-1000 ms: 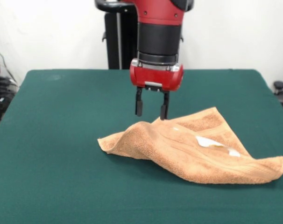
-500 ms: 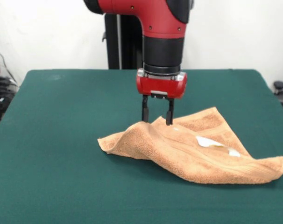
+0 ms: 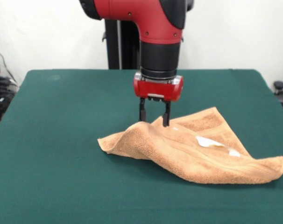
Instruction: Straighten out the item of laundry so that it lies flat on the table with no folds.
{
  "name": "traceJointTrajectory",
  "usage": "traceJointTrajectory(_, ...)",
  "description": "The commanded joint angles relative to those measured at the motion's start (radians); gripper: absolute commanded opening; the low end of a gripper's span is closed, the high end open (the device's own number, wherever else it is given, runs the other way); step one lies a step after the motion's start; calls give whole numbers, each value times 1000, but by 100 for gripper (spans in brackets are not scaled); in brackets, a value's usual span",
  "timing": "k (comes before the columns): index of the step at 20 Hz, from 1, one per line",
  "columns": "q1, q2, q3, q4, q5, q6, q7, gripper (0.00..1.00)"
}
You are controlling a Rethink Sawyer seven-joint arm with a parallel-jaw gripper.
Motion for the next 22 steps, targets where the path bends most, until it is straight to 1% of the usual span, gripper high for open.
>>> traceJointTrajectory(1,-1,56,120,-19,-39,-33,46,100)
traceJointTrajectory(15,-4,60,125,-33,-37,-16,37,100)
traceJointTrajectory(22,-2,62,121,-33,-53,-35,37,100)
